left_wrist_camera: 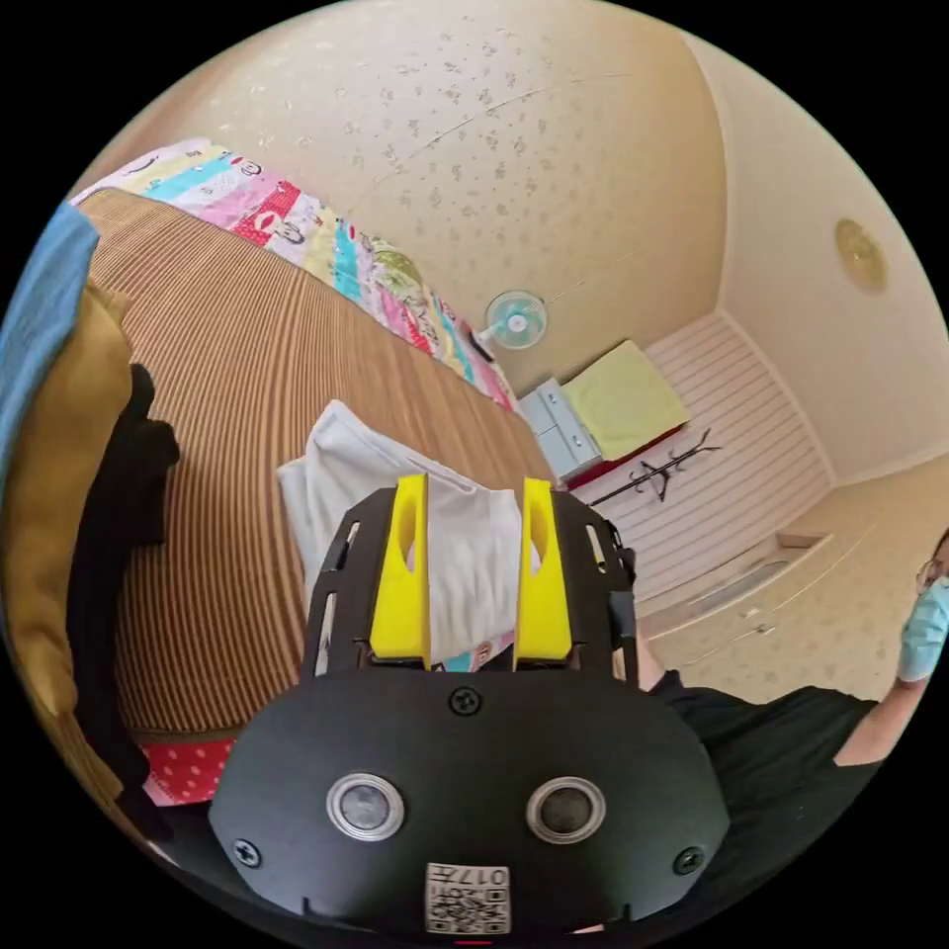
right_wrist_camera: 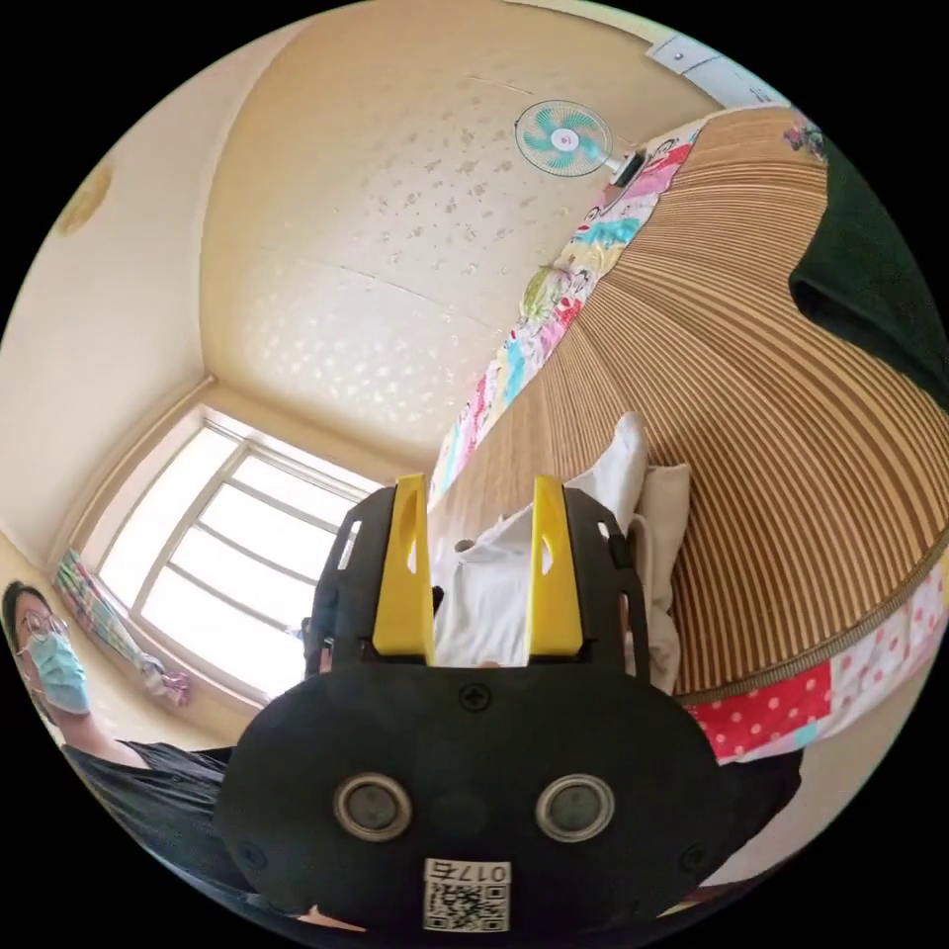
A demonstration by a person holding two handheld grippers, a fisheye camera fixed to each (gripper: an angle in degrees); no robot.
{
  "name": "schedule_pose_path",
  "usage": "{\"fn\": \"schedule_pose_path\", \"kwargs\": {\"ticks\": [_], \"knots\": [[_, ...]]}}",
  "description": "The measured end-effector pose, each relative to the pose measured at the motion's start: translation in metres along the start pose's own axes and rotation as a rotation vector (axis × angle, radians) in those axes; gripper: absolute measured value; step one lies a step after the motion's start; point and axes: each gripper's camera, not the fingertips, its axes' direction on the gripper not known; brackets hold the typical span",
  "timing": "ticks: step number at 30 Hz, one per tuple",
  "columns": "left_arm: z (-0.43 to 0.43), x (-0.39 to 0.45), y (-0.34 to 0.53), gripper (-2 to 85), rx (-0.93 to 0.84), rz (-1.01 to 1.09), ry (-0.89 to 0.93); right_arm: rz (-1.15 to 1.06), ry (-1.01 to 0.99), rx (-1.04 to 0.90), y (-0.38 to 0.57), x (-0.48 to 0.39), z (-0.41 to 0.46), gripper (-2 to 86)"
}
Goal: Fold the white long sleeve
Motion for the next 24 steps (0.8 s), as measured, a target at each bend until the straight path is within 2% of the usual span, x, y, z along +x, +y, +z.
{"fn": "schedule_pose_path", "kwargs": {"ticks": [2,3,5,7,11,13,15,18,20,24], "knots": [[0.022,-0.012,0.023,13.6,-0.064,-0.043,-0.105,-0.087,0.297,-0.078,0.034,-0.010,0.024,13.6],[0.033,-0.020,0.036,13.5,-0.097,-0.071,-0.167,-0.106,0.357,-0.103,0.041,-0.012,0.031,13.7],[0.047,-0.028,0.050,12.7,-0.147,-0.099,-0.258,-0.147,0.610,-0.257,0.061,-0.014,0.068,14.1],[0.055,-0.030,0.062,13.3,-0.210,-0.131,-0.437,-0.151,0.747,-0.275,0.065,-0.023,0.082,15.7],[0.037,-0.022,0.078,13.4,-0.107,-0.174,-0.347,-0.183,0.900,-0.241,0.058,-0.084,0.105,12.5],[0.035,-0.031,0.091,13.7,-0.060,-0.257,-0.208,-0.262,0.910,-0.178,0.063,-0.118,0.116,10.5],[0.039,-0.046,0.101,12.3,-0.032,-0.370,-0.148,-0.310,0.851,-0.155,0.067,-0.144,0.126,9.9],[0.046,-0.061,0.104,8.6,-0.019,-0.514,0.012,-0.261,0.651,-0.132,0.068,-0.163,0.126,9.6],[0.045,-0.047,0.091,7.5,0.004,-0.480,0.078,-0.204,0.566,-0.107,0.068,-0.164,0.113,9.4],[0.054,0.054,0.029,4.6,0.042,-0.126,0.084,-0.155,0.583,-0.096,0.068,-0.147,0.079,9.3]]}}
